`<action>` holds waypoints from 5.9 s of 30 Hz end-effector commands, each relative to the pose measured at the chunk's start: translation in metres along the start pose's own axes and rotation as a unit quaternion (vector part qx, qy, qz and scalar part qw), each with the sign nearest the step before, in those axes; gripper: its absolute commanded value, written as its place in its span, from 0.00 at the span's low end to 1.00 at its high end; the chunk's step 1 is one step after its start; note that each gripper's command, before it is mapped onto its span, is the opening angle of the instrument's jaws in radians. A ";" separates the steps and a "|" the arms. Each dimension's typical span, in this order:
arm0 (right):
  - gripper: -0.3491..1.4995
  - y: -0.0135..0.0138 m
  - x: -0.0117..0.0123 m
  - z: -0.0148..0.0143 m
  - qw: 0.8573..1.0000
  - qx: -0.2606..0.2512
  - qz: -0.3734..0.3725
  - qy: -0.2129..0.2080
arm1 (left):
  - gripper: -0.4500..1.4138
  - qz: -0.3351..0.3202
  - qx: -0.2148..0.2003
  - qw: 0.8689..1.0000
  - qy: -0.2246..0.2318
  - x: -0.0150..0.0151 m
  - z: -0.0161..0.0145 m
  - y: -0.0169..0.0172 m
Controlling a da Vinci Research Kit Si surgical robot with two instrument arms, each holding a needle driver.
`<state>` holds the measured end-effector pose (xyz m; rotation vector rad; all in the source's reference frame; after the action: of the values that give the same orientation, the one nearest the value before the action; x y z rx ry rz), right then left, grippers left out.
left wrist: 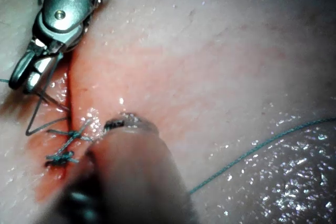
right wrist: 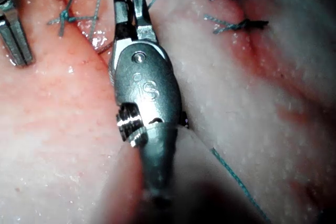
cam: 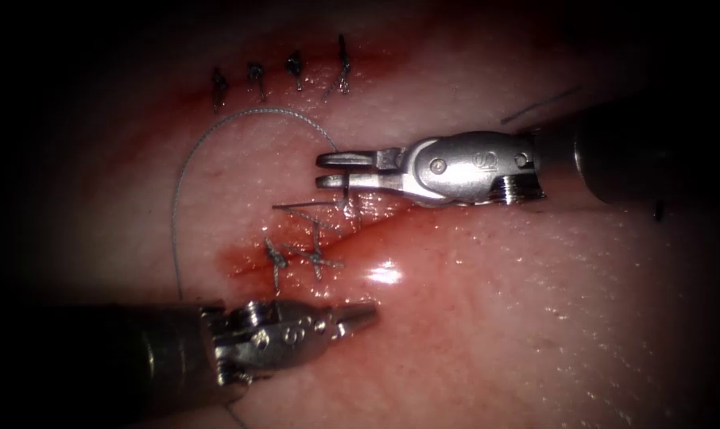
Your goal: Wound Closure
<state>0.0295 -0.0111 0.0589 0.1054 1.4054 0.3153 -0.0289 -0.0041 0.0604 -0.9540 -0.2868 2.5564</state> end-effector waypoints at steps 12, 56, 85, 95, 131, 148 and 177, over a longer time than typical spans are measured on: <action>0.00 -0.0001 -0.0003 0.0005 1.000 -0.003 0.026 0.006 | 0.14 -0.003 -0.006 1.000 -0.007 -0.0014 0.0020 0.0003; 0.00 -0.0016 0.0004 0.0020 0.890 0.073 0.450 -0.012 | 0.14 0.020 -0.017 0.999 -0.037 -0.0045 0.0015 0.0022; 0.00 -0.0099 -0.0003 0.0022 0.760 0.150 0.627 -0.080 | 0.13 0.023 -0.010 0.999 -0.044 -0.0050 -0.0011 0.0012; 0.53 -0.0079 -0.0005 0.0016 0.807 0.118 0.577 -0.037 | 0.19 0.018 0.006 1.000 -0.025 -0.0041 -0.0023 0.0021; 0.78 0.0009 0.0003 -0.0071 0.927 -0.060 0.371 -0.009 | 0.36 0.212 0.080 0.967 0.115 0.0013 -0.0017 -0.0002; 0.77 0.0006 0.0002 -0.0072 0.929 -0.054 0.365 -0.009 | 0.18 0.239 -0.005 0.965 0.111 0.0018 -0.0013 -0.0031; 0.93 0.0024 0.0010 -0.0113 0.946 -0.058 0.316 -0.027 | 0.00 -0.212 -0.235 0.944 0.094 0.0057 -0.0066 0.0005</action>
<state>0.0173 -0.0094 0.0560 0.4677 1.2639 0.9183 -0.0280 -0.0011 0.0509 -1.1370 -0.9804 1.9954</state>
